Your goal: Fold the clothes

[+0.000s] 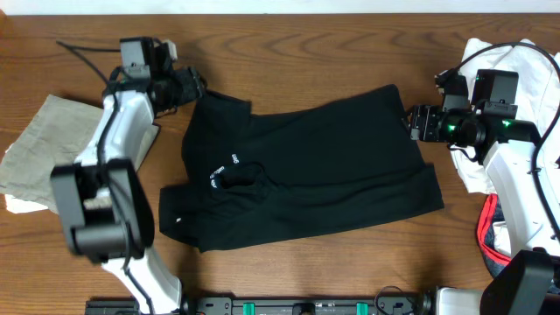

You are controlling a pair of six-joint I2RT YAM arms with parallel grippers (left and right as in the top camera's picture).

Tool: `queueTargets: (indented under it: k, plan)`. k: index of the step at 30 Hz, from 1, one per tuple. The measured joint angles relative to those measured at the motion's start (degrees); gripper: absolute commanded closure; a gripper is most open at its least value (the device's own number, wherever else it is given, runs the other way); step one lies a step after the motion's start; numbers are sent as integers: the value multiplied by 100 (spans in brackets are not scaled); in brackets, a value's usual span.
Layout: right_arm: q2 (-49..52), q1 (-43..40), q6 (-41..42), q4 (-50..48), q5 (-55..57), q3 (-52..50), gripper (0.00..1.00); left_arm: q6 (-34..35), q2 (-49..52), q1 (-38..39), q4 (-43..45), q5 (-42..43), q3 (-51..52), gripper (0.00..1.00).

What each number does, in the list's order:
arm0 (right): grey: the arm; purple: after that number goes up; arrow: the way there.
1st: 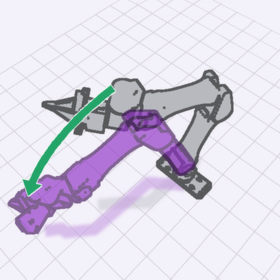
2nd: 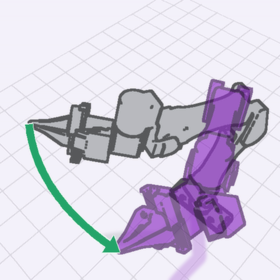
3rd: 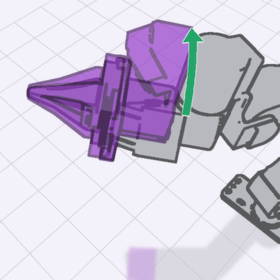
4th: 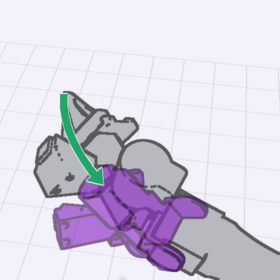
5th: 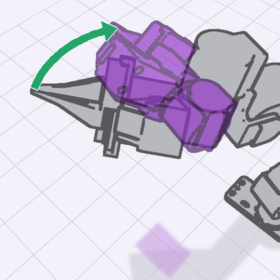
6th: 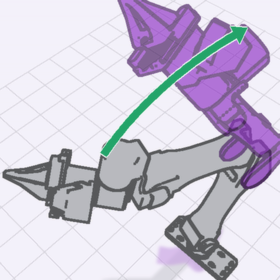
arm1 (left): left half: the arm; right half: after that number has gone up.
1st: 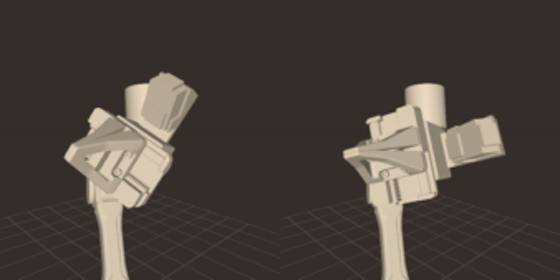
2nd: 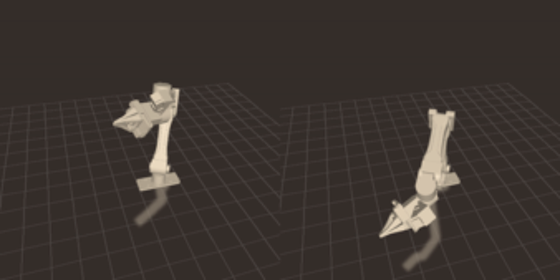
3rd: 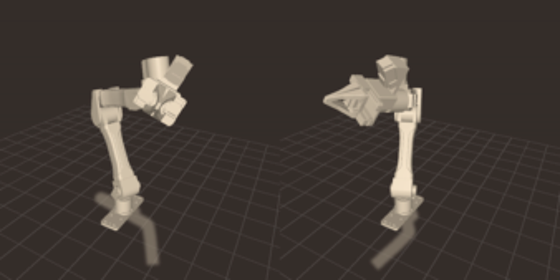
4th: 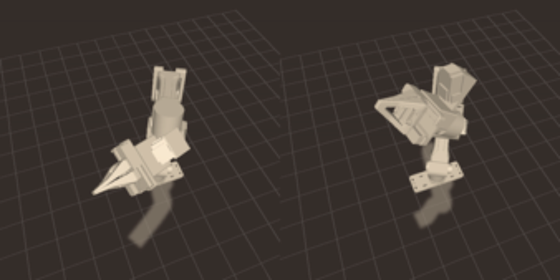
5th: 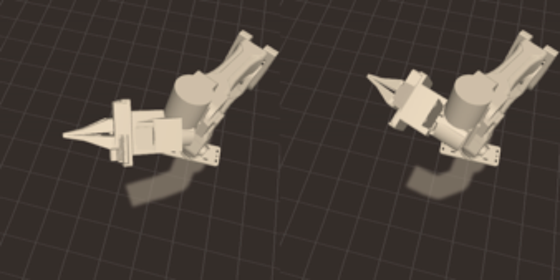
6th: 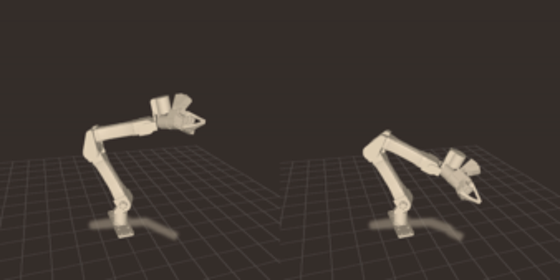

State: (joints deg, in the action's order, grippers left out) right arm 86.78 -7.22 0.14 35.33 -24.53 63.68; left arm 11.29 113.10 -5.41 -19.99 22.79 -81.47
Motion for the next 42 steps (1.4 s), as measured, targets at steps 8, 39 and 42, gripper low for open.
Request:
queueTargets:
  k: [8,39,42]
  plan:
    - [0,0,-2,87,-15,0,31,-345,1025,-7,146,0,-354,31]
    - [42,2,-63,-317,365,0,62,-1303,933,188,-1060,39,-409,94]
    - [190,2,-17,-719,417,0,48,-1276,490,188,-1283,44,-409,94]
